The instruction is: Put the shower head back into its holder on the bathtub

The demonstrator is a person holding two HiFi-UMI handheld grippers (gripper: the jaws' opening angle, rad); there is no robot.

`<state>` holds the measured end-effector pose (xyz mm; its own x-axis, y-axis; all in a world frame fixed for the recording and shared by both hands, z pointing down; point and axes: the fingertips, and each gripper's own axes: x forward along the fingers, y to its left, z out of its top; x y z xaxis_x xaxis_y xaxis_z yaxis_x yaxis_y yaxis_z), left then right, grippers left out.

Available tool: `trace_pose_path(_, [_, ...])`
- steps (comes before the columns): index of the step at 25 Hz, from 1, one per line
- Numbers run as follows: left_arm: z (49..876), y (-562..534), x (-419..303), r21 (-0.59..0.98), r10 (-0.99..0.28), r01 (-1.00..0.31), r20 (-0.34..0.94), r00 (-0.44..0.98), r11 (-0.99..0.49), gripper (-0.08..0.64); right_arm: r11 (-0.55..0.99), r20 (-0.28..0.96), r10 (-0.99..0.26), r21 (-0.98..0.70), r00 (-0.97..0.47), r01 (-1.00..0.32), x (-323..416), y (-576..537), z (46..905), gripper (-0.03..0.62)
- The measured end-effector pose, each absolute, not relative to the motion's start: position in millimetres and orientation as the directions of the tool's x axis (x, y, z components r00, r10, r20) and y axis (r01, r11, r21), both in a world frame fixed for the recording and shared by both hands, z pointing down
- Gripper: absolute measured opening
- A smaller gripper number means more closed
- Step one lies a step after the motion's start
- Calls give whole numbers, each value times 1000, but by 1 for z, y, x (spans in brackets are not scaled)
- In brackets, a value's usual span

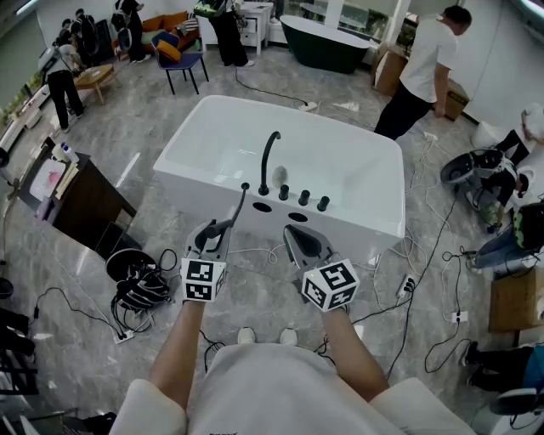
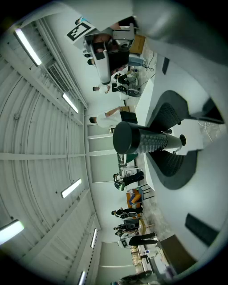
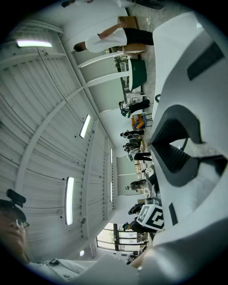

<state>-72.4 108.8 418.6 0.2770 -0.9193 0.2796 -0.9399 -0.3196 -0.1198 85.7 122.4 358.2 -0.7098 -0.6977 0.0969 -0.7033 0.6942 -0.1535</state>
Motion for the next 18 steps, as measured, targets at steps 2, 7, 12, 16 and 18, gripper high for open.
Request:
trace_pose_path(2, [413,104,-74,-121,-918,-937,276,286,-328,138,696,80,-701,-143,-709,-704,84,115,343,15])
trace_pose_path(7, [399,91,-79,-125,-922,-934,251,296,-334,138,703,70,-697,-125,-713,-700,75,110,333,15])
trace_pose_path(12, [394,87,-82,-123,-920,-933,248,302,-339,138,705,73,-693,-142,-718,-695,73,111,335,15])
trace_pose_path(16, [397,87,-83,-120,-917,-931,255,307,-345,138,713,73,-683,-147,-726,-686,69,112,336,17])
trace_pose_path(18, [398,87,-84,-114,-916,-930,253,312,-349,138,713,79,-682,-149,-727,-685,67,112,339,17])
